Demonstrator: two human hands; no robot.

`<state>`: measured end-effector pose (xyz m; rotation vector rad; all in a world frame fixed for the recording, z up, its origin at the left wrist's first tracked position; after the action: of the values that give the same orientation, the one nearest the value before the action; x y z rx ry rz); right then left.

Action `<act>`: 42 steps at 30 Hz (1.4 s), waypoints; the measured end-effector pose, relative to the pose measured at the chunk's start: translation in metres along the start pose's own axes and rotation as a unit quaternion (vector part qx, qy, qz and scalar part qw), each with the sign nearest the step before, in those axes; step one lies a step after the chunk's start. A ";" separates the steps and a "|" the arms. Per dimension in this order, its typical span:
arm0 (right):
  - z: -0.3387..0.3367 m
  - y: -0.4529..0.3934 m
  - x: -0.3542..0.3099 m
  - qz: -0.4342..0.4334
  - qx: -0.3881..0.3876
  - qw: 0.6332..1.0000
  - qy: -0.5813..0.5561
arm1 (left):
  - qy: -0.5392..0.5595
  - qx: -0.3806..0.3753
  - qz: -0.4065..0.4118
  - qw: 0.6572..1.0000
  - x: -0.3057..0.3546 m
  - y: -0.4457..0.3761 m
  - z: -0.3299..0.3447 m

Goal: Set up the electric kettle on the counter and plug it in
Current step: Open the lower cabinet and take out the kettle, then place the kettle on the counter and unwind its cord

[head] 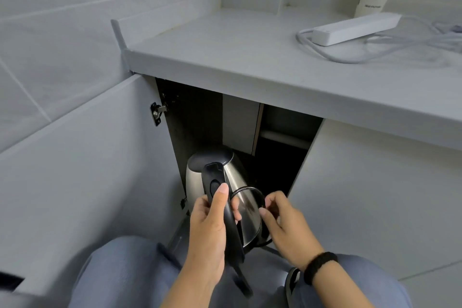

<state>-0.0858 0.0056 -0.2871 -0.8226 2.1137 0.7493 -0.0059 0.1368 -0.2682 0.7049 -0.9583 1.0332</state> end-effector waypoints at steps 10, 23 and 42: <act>-0.031 0.073 -0.042 -0.137 0.136 0.973 -0.129 | -0.058 -0.018 0.087 0.994 0.039 0.017 -0.010; -0.048 0.153 -0.135 -0.301 0.155 0.931 -0.137 | -0.048 -0.071 0.187 0.979 0.134 0.061 0.016; -0.053 0.252 -0.219 -0.394 0.107 0.900 -0.152 | -0.095 -0.112 0.330 0.933 0.272 0.132 0.016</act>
<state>-0.1794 0.1938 -0.0222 -1.2247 1.3640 0.1814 -0.0808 0.2754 -0.0095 0.2861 -1.5136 1.4213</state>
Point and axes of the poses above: each hand's wrist, its own y-axis away from the middle knuckle, its own z-axis out of the palm, x = y × z, the point moved 6 cm from there along -y, towards the middle knuckle, and after that the axes turned 15 degrees about z, right-handed, at the moved point
